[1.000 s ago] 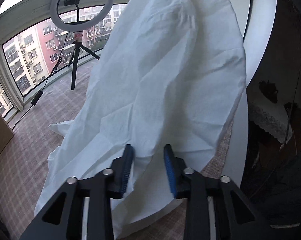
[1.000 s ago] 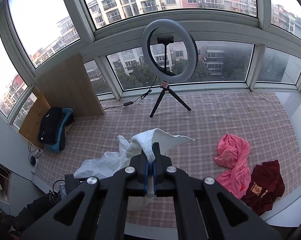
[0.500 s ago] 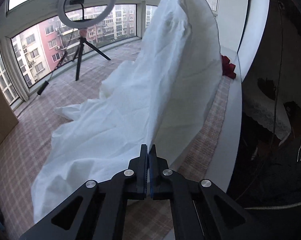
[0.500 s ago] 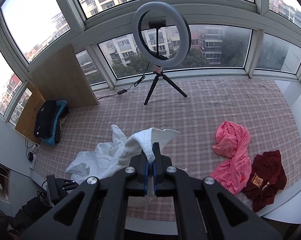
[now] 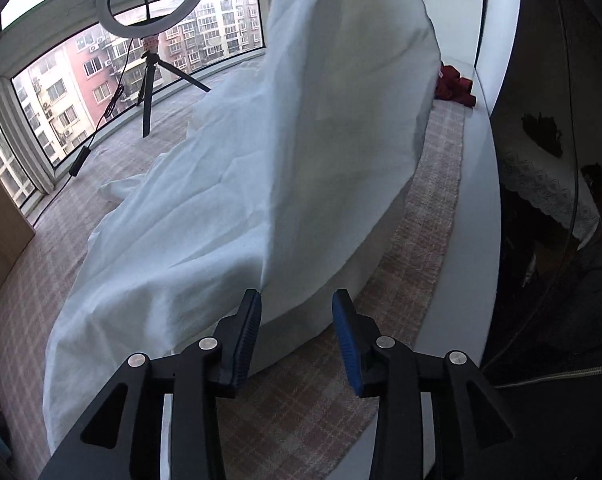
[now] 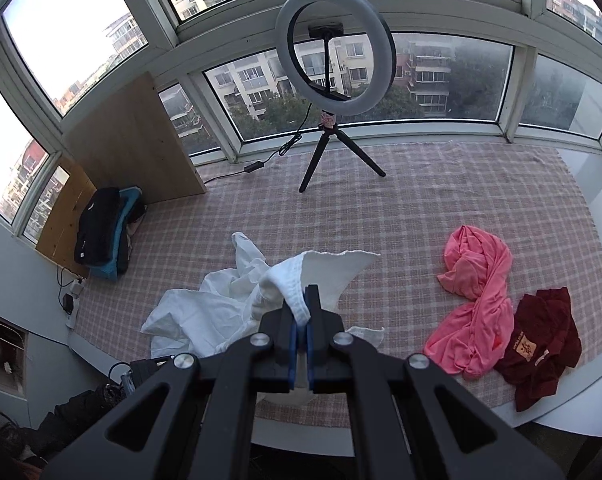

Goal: Fold clothes

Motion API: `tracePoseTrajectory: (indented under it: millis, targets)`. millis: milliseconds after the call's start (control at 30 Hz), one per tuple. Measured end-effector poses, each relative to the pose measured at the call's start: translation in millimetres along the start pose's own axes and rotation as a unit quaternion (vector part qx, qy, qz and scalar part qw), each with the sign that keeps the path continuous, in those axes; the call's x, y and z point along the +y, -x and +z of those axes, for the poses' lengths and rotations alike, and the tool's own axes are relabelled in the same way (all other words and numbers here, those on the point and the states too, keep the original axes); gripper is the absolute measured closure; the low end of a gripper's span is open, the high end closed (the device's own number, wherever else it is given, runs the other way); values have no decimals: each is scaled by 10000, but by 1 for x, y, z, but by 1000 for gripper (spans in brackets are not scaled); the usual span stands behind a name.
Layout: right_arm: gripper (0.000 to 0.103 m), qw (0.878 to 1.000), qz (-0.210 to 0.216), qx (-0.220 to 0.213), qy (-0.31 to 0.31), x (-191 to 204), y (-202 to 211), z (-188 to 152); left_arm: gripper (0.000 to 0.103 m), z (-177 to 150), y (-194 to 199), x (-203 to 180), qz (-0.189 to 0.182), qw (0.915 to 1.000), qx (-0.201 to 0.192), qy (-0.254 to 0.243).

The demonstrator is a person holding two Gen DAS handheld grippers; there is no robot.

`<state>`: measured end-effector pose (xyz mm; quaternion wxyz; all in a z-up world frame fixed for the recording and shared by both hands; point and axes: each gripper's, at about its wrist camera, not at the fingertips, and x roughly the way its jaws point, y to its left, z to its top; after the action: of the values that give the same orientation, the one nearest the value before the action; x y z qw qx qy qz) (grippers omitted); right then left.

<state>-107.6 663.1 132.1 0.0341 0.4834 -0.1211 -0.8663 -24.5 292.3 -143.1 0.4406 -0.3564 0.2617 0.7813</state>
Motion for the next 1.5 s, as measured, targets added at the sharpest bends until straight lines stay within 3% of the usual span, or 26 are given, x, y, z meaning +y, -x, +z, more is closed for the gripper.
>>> tracePoseTrajectory:
  millis: [167,267,433,600,700,867,1067,1367,1433,1467,1500]
  targets:
    - [100,10000,-38,-55,-30,1,7,3,67,-3,-11,-12,383,9983,-66,-427]
    - [100,10000,-63,-57,9,4,8,1,67,-10,-9,-23,791,9941,-107,-731]
    - [99,10000,-60,-30,23,4,8,-3,66,-18,8,-16,1281,9896,-562,-318]
    - [99,10000,-39,-2,-41,3,4,-1,65,-24,4,-20,1161,9921,-423,-215]
    - [99,10000,-29,42,-28,4,2,0,65,-26,15,-32,1154,9913,-431,-460]
    - [99,9999,2,113,-10,6,-8,-1,63,-6,20,-25,1219,9871,-692,-778]
    - [99,9997,40,254,-15,9,-21,1,62,-10,-9,-31,1172,9796,-306,-1602]
    - [99,9996,-62,184,-180,0,-20,9,62,-10,-25,-35,1435,9701,-296,-1934]
    - [99,9997,-71,198,-142,3,-21,8,63,-8,-25,-34,1536,9701,-354,-1847]
    - [99,9997,-77,204,-123,4,-22,8,71,-6,-24,-31,1532,9718,-419,-1740]
    - [99,9997,-82,210,-105,5,-22,8,88,-4,-22,-28,1507,9741,-467,-1617]
